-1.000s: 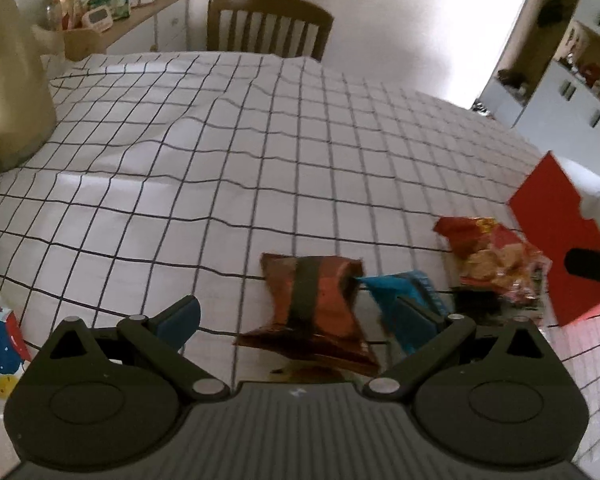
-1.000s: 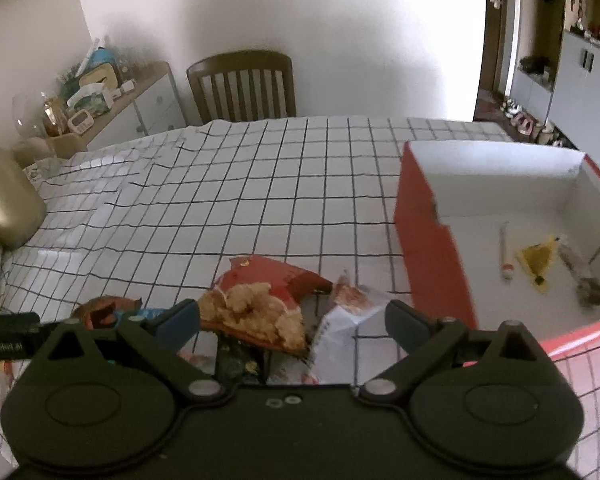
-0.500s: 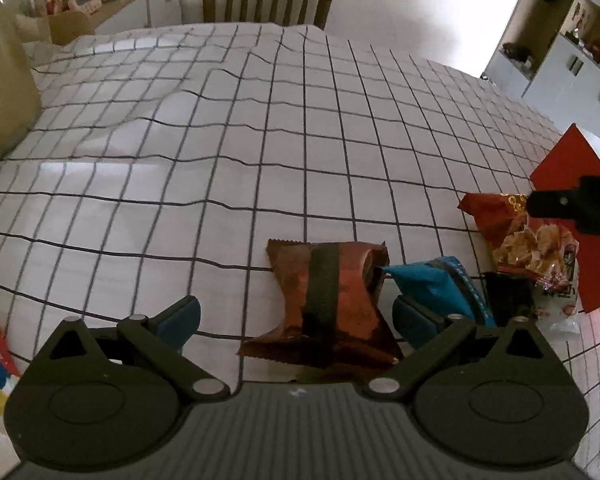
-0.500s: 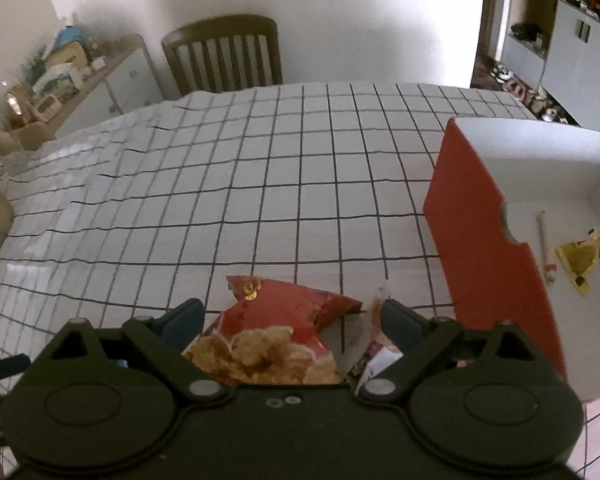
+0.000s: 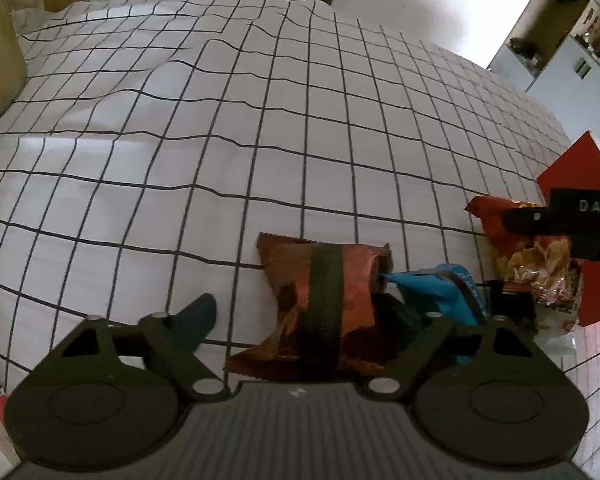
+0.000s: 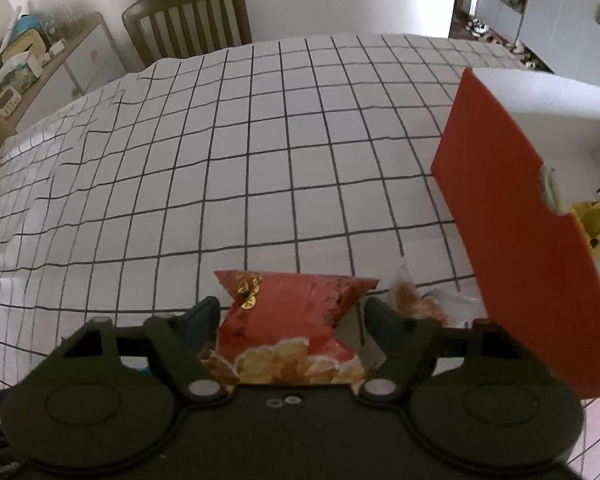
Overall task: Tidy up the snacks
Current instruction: 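Grasp the brown chocolate bar with the left tool while the right tool grasps the red chip bag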
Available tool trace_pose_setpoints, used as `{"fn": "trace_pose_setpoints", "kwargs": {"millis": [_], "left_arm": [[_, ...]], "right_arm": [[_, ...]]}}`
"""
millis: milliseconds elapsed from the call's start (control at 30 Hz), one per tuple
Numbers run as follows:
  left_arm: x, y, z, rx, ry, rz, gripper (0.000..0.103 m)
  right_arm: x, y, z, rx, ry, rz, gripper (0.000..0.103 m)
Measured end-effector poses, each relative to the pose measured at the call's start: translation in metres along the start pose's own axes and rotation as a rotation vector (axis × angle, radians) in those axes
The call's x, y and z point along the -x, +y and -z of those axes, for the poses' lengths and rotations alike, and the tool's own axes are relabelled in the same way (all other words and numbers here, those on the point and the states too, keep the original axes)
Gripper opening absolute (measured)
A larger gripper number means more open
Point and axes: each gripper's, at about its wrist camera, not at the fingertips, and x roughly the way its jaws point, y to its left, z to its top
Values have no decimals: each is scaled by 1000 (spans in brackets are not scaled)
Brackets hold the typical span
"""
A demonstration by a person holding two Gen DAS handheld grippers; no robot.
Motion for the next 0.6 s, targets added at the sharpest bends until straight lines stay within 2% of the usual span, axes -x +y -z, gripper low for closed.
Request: {"fn": "trace_pose_setpoints", "kwargs": {"millis": [33,200,400,600], "left_arm": [[0,-1,-1,-4,0,5,79],[2,-10,-4,-33,6,24,53],[4,-11,-4,-28,-9,-25,51],[16,-1,-6,5,-33,-29,51]], "right_arm": [[0,1,-1,-3,1,-2,72],[3,5,-1,9,-1,-1,62],[9,1,1,9,-6,-6,59],[25,-3,2,7,-36,-34,58]]}}
